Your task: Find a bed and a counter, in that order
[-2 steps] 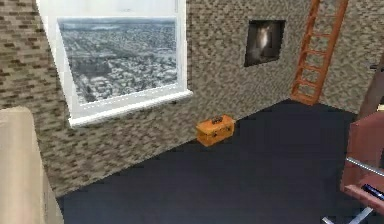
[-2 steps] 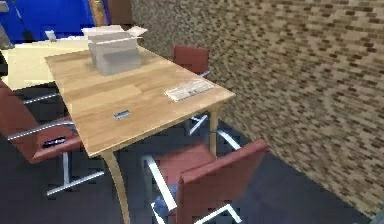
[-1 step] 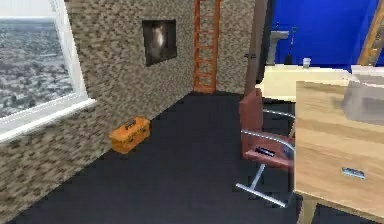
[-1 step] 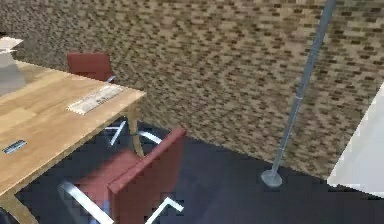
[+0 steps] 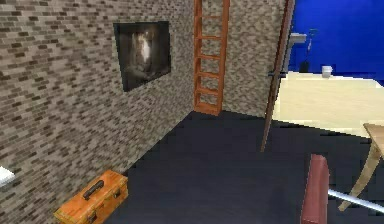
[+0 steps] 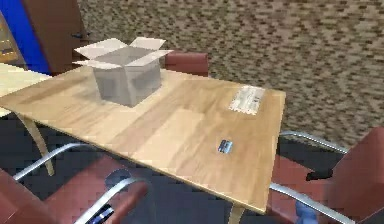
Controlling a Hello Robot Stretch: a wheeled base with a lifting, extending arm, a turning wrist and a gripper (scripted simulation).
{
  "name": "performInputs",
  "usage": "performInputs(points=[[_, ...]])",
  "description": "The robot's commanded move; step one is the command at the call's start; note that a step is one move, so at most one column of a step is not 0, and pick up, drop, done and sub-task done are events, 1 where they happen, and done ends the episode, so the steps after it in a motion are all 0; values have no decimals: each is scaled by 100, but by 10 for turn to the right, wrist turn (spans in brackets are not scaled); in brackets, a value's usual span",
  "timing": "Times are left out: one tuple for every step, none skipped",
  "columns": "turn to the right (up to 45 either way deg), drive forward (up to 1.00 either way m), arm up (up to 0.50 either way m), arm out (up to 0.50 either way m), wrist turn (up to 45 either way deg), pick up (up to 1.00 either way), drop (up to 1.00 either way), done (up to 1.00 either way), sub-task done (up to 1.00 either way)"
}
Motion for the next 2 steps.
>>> performInputs(points=[[60, 0, 0, 0, 0, 0, 0, 0, 0], [0, 50, 0, 0, 0, 0, 0, 0, 0]])
